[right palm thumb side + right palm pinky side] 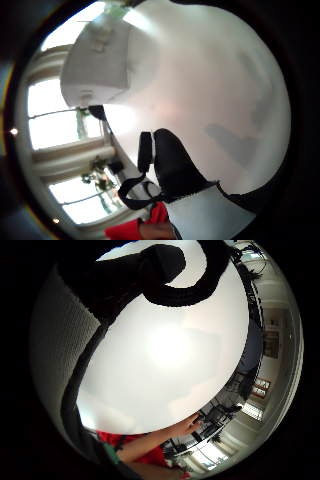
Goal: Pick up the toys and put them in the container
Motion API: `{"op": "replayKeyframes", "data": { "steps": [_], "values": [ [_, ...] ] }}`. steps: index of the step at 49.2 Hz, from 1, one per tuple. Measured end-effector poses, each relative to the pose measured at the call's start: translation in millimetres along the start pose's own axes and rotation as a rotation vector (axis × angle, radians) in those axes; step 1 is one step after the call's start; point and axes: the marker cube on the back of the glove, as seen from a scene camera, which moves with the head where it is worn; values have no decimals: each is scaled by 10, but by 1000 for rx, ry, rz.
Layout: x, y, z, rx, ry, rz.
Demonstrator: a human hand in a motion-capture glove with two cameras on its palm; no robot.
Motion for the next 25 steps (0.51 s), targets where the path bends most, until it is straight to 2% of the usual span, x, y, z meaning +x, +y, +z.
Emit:
{"op": "replayKeyframes", "data": {
  "steps": [25],
  "values": [
    [38, -54, -66, 30, -9, 20]
  ]
}}
